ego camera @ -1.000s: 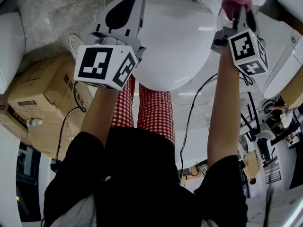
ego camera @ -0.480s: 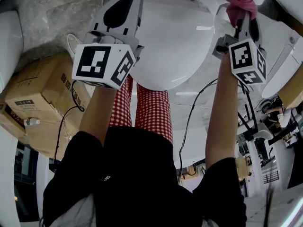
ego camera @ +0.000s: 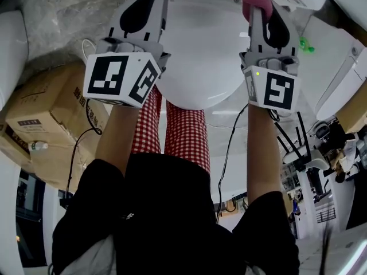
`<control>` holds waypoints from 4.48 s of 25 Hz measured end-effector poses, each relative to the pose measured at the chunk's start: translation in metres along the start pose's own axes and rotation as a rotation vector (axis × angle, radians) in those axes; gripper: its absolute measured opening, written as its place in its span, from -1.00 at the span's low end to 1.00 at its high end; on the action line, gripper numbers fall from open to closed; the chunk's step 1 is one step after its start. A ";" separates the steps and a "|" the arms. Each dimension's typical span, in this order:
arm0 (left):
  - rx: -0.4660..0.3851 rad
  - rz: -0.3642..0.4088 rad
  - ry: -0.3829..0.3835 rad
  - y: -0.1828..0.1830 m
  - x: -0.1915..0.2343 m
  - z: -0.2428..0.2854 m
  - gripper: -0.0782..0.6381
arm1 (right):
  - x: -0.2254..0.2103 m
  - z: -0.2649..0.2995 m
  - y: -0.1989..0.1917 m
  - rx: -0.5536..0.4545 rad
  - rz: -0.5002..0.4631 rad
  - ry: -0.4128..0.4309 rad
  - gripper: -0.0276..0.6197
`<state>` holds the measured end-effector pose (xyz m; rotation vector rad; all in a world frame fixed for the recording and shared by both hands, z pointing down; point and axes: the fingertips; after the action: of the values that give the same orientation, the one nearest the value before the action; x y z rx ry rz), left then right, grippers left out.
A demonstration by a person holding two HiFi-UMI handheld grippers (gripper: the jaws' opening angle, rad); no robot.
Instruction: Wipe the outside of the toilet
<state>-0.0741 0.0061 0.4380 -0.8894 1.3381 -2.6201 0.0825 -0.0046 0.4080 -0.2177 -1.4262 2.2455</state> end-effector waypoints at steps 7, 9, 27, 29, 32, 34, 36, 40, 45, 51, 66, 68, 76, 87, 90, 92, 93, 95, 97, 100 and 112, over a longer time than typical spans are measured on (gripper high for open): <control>-0.002 -0.016 0.025 0.003 0.016 -0.005 -0.76 | 0.073 0.046 -0.011 0.082 -0.156 0.231 -0.75; -0.003 -0.010 0.033 0.005 0.021 -0.006 -0.76 | 0.086 0.056 -0.018 0.113 -0.152 0.263 -0.74; -0.010 -0.050 0.109 0.002 0.068 -0.026 -0.76 | 0.137 0.132 -0.074 0.326 -0.040 0.338 -0.74; -0.009 -0.049 0.106 0.002 0.068 -0.026 -0.76 | 0.123 0.135 -0.077 0.343 0.031 0.289 -0.74; -0.007 -0.048 0.105 0.002 0.064 -0.023 -0.76 | 0.103 0.133 -0.078 0.345 0.066 0.245 -0.74; -0.011 -0.045 0.099 0.004 0.060 -0.021 -0.76 | 0.094 0.131 -0.080 0.340 0.073 0.230 -0.74; -0.012 -0.036 0.086 0.006 0.056 -0.018 -0.76 | 0.088 0.128 -0.081 0.337 0.095 0.211 -0.74; -0.003 -0.022 0.061 0.008 0.047 -0.013 -0.76 | 0.072 0.123 -0.084 0.341 0.154 0.151 -0.74; 0.007 -0.020 0.039 0.007 0.037 -0.008 -0.76 | 0.046 0.109 -0.094 0.362 0.211 0.068 -0.74; 0.017 -0.006 0.016 0.007 0.024 0.001 -0.76 | 0.016 0.097 -0.101 0.370 0.224 0.008 -0.74; 0.053 0.026 -0.026 -0.003 0.000 0.015 -0.76 | -0.047 0.063 -0.126 0.370 0.370 -0.166 -0.74; 0.055 0.030 -0.033 -0.004 -0.003 0.016 -0.76 | -0.056 0.058 -0.129 0.368 0.387 -0.190 -0.74; 0.061 0.039 -0.059 -0.006 -0.020 0.019 -0.76 | -0.093 0.035 -0.143 0.317 0.492 -0.289 -0.74; 0.048 0.059 -0.083 -0.004 -0.039 0.017 -0.76 | -0.119 0.007 -0.150 0.350 0.479 -0.364 -0.74; 0.044 0.064 -0.083 -0.004 -0.040 0.018 -0.76 | -0.123 -0.001 -0.151 0.346 0.485 -0.375 -0.74; 0.030 0.078 -0.089 0.003 -0.044 0.020 -0.76 | -0.127 -0.009 -0.155 0.313 0.504 -0.385 -0.74; 0.023 0.089 -0.095 0.007 -0.047 0.020 -0.76 | -0.128 -0.014 -0.155 0.303 0.503 -0.390 -0.74; 0.011 0.111 -0.110 0.014 -0.056 0.021 -0.76 | -0.129 -0.028 -0.151 0.289 0.506 -0.402 -0.74; 0.006 0.133 -0.132 0.019 -0.070 0.021 -0.76 | -0.129 -0.044 -0.144 0.256 0.523 -0.398 -0.74; 0.003 0.188 -0.177 0.026 -0.097 0.023 -0.76 | -0.134 -0.068 -0.126 0.196 0.521 -0.385 -0.74; -0.055 0.399 -0.352 0.067 -0.231 0.009 -0.76 | -0.124 -0.171 0.010 -0.180 0.448 -0.128 -0.74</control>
<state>0.1099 0.0298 0.2843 -0.9230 1.3315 -2.0312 0.2517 0.0733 0.3090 -0.5043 -1.7954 2.5150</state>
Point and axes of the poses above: the fingertips, and each gripper's own axes: z forward along the fingers, x to its left, y out of its top, and after that the axes turned 2 degrees about x, right-handed
